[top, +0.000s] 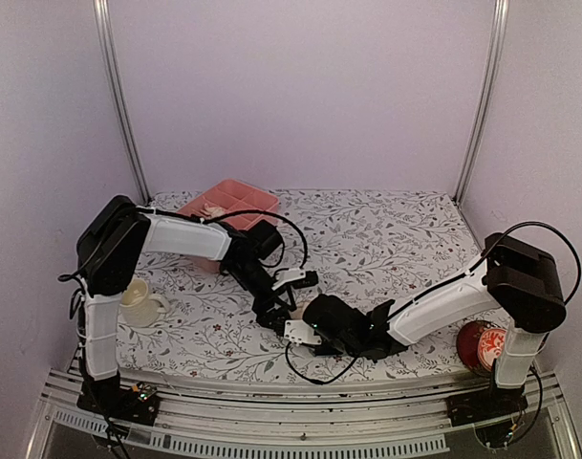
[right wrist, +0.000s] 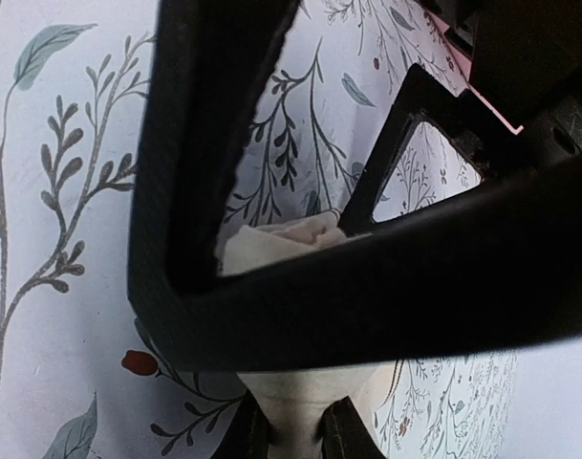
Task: Roll the underwear
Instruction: Roll the underwear at the center of the board.
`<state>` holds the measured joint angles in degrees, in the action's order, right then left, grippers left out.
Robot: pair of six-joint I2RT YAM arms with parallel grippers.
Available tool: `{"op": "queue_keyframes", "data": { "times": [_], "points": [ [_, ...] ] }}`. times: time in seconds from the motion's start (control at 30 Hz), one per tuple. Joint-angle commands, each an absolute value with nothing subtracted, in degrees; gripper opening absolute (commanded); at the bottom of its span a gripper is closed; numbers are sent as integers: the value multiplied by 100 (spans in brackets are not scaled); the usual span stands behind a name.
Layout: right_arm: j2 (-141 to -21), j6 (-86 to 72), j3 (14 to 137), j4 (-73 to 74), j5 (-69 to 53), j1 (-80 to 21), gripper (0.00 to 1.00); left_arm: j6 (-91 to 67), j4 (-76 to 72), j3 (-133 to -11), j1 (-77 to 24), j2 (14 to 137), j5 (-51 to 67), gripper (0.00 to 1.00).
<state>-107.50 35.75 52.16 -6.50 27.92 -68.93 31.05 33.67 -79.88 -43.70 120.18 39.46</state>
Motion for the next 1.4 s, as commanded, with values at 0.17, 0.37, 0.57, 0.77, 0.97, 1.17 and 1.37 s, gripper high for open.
{"op": "queue_keyframes", "data": {
  "times": [0.17,0.37,0.57,0.77,0.97,1.17,1.37],
  "points": [
    [-10863,3467,5200,-13,2691,-6807,12,3050,4043,-8379,-4501,12334,4013,98],
    [-10868,3469,5195,-4,2744,-6803,12,2801,3940,-8453,-4540,12408,3436,98],
    [-10876,3465,5208,16,2777,-6799,12,2611,3174,-8099,-4561,12010,2597,99],
    [-10881,3463,5195,10,2802,-6808,12,2709,2967,-8054,-4638,11916,2355,98],
    [-10915,3472,5203,21,2803,-6807,12,2772,2833,-8006,-4595,11820,2696,99],
    [-10942,3472,5212,29,2804,-6803,12,2838,3319,-8374,-4592,12166,2986,99],
    [-10960,3472,5228,51,2814,-6803,12,2665,2549,-8048,-4560,11754,2494,98]
  ]
}}
